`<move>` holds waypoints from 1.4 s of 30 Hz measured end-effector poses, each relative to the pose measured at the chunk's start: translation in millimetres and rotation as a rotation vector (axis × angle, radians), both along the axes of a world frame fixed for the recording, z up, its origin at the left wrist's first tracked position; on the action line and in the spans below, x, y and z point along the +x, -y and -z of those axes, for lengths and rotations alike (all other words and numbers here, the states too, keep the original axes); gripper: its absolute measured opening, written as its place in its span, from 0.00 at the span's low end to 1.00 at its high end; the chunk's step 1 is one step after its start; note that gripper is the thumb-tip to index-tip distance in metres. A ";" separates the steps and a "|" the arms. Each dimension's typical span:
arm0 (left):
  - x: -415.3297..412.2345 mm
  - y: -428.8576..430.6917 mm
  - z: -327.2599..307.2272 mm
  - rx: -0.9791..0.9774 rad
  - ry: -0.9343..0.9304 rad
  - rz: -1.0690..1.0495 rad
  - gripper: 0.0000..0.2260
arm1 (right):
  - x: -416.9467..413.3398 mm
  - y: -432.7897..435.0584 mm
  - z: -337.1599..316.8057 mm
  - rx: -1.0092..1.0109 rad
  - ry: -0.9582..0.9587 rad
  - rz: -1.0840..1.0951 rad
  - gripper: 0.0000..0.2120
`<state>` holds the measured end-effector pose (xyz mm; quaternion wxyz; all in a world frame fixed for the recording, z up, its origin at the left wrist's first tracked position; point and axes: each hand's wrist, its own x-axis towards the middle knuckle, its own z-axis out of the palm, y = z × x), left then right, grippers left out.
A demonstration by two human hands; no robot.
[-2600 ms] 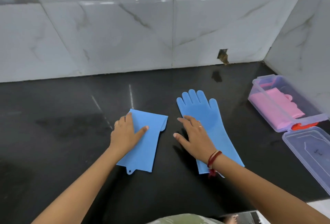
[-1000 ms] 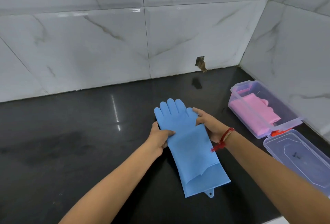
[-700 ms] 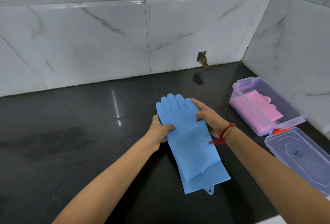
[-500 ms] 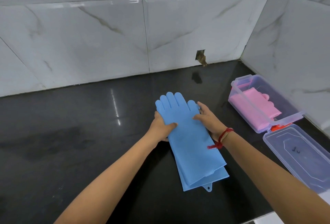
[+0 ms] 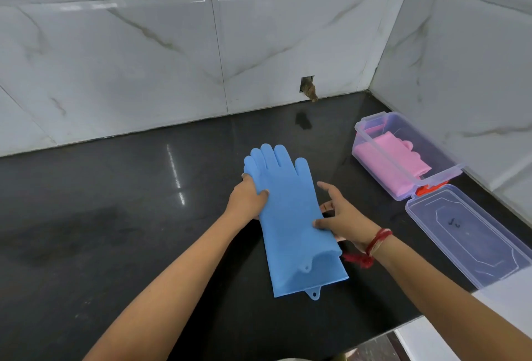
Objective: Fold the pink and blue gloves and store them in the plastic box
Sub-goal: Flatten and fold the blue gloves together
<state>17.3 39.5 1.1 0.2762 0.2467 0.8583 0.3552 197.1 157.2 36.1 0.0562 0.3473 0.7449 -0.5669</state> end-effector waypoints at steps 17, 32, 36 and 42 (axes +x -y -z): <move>20.1 20.9 28.7 -0.203 -0.806 0.652 0.36 | -27.5 4.0 41.8 1.058 -0.020 -0.518 0.40; 23.3 54.9 18.4 0.261 -0.431 0.433 0.21 | 3.6 -3.5 31.8 0.721 -0.149 -0.376 0.20; 20.2 88.8 23.4 0.245 -0.710 0.469 0.15 | 40.2 -15.5 27.8 0.898 -0.101 -0.609 0.26; 15.1 98.5 28.4 -0.011 -0.699 0.744 0.30 | 52.7 -21.4 30.8 1.026 -0.056 -0.794 0.19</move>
